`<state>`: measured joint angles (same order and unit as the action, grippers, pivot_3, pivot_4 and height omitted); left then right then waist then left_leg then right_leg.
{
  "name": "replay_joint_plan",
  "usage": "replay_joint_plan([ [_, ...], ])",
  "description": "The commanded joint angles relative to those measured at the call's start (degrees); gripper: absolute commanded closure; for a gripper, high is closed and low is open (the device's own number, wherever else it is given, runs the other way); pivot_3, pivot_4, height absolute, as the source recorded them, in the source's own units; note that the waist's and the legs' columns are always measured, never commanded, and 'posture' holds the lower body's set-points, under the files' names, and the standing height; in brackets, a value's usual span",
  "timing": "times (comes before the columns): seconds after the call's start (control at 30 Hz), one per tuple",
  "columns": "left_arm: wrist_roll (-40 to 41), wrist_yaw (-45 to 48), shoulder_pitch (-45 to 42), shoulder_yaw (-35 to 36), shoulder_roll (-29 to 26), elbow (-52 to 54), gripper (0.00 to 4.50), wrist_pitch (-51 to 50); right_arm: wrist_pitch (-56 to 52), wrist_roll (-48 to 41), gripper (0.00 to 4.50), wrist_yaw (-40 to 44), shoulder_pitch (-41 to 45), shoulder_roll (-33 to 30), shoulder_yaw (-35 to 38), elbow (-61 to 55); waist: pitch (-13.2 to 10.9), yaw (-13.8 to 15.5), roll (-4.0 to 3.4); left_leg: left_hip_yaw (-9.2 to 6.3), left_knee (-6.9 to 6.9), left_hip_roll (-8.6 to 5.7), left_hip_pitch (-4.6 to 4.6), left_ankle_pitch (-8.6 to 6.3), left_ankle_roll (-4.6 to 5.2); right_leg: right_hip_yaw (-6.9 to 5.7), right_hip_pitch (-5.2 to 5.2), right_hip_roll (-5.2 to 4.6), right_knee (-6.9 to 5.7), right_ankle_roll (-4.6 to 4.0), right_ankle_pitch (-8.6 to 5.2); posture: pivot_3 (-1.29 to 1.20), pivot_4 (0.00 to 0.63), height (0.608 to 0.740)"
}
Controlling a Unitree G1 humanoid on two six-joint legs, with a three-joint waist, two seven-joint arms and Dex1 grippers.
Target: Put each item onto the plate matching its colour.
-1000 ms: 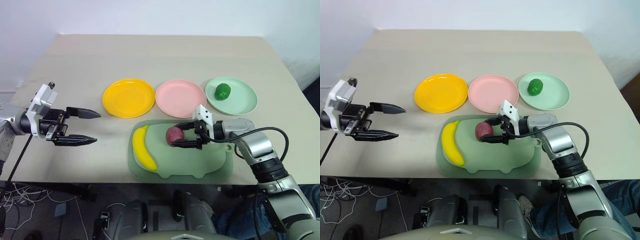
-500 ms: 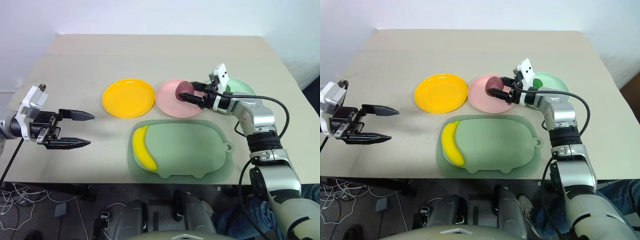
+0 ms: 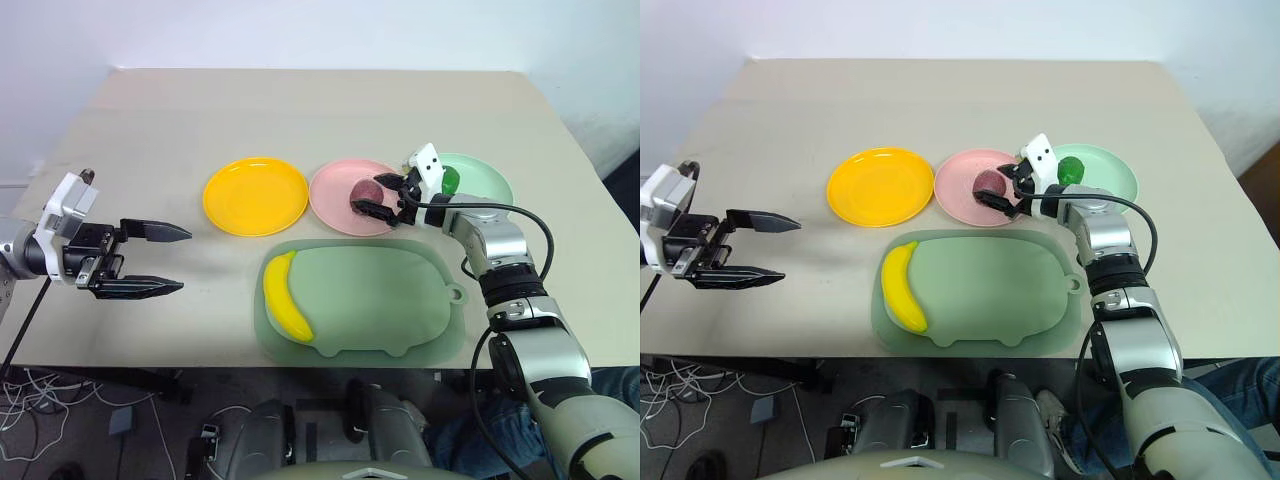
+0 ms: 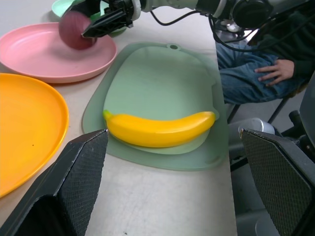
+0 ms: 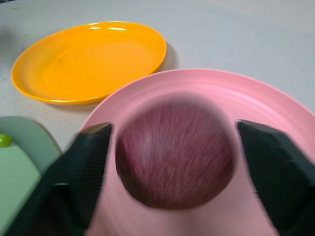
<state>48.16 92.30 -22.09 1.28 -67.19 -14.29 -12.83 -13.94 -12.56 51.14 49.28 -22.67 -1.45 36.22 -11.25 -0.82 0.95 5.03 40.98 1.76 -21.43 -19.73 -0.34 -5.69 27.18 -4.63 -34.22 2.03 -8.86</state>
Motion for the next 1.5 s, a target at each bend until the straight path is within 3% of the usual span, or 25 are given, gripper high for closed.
replay_joint_plan([
  [0.03, 0.5, 0.2, -0.4, 1.9, -0.2, 1.0, 0.0, 0.6, -0.4, -1.4, 0.01, 1.0, 1.6, -0.3, 1.7, -1.7, 0.0, 0.0, 0.0, 0.0, 0.0, 0.0, 0.0, 0.0, 0.0, 0.0, 0.0, 0.0, 0.0, 0.0, 0.0, 0.0, 0.15, 0.74],
  [0.13, 0.5, 0.2, -0.8, 1.8, 0.0, 0.9, 0.0, 0.6, 1.3, -0.6, 0.01, -0.2, 1.5, -0.5, 2.0, -2.9, 0.0, -0.1, 0.0, 0.0, 0.0, 0.0, 0.0, 0.0, 0.0, 0.0, 0.0, 0.0, 0.0, 0.0, 0.0, 0.0, 0.15, 0.74],
  [0.27, 0.3, 0.2, -1.3, 1.4, 0.0, 0.7, 0.0, 0.8, -4.0, -8.2, 0.01, 2.8, 1.1, 0.5, 5.6, -9.7, 0.0, 0.0, -0.02, -0.01, 0.0, 0.0, -0.01, 0.01, -0.01, 0.0, 0.01, 0.0, 0.0, 0.0, 0.0, 0.0, 0.15, 0.74],
  [0.43, 0.1, 0.2, -2.3, 1.0, 0.2, 0.4, 0.0, 0.7, -16.7, -15.9, 0.01, 9.4, -5.3, -0.8, 2.4, -25.7, 0.0, 0.1, 0.0, -0.03, -0.01, 0.03, 0.01, 0.0, 0.01, -0.01, -0.01, 0.02, -0.01, 0.0, 0.0, 0.0, 0.15, 0.74],
  [0.6, -0.6, 0.2, -2.9, 0.8, 0.7, -0.2, 0.0, 0.7, -18.4, -15.7, 0.01, 10.1, -10.3, -1.4, -1.3, -34.5, 0.0, 0.2, 0.0, -0.03, 0.01, 0.01, 0.02, -0.1, 0.18, -0.01, -0.02, 0.0, 0.0, 0.0, 0.0, 0.0, 0.15, 0.74],
  [0.8, -1.9, 0.2, -4.0, 1.3, 2.2, -0.2, 0.0, 0.0, -23.4, -18.1, 0.01, 14.2, -10.3, -5.6, -0.6, -32.5, 0.0, 0.3, 0.0, -0.02, 0.01, -0.01, 0.01, -0.08, 0.14, -0.01, -0.01, 0.01, 0.0, 0.0, 0.0, 0.0, 0.15, 0.74],
  [0.93, -3.9, 0.2, -5.5, 1.6, 4.4, -1.2, 0.0, -0.2, -19.5, -15.7, 0.01, 26.3, -12.6, -18.2, -1.9, -31.6, 0.0, 0.8, 0.0, -0.04, 0.03, -0.05, -0.02, -0.13, 0.23, -0.02, -0.04, -0.03, 0.05, 0.01, 0.0, 0.0, 0.15, 0.74],
  [1.1, -7.7, -2.7, -8.5, 2.3, 9.3, -2.8, 0.0, -0.9, -13.1, -12.3, 0.01, 33.6, -11.3, -27.0, -1.3, -23.7, 0.0, 1.0, 0.03, 0.0, 0.06, -0.05, 0.08, -0.17, 0.3, 0.0, -0.06, -0.01, 0.1, 0.0, -0.01, 0.0, 0.15, 0.74],
  [1.27, -10.0, -5.7, -9.2, 1.9, 12.6, -1.0, 0.0, -3.8, -9.3, -9.5, 0.01, 35.9, -8.4, -29.5, -1.1, -15.3, 0.0, 0.6, 0.03, 0.05, 0.05, -0.03, 0.07, -0.11, 0.2, 0.02, -0.03, 0.02, 0.08, 0.0, 0.0, 0.0, 0.15, 0.74],
  [1.5, -10.1, -11.2, -13.8, -3.1, 15.8, 4.2, 0.0, -23.5, -4.5, -6.0, 0.01, 35.3, -6.9, -29.5, -0.7, -9.8, 0.0, 0.5, 0.04, 0.01, 0.09, -0.05, 0.04, -0.06, 0.12, 0.03, -0.05, -0.02, 0.06, 0.02, 0.0, 0.0, 0.15, 0.74],
])
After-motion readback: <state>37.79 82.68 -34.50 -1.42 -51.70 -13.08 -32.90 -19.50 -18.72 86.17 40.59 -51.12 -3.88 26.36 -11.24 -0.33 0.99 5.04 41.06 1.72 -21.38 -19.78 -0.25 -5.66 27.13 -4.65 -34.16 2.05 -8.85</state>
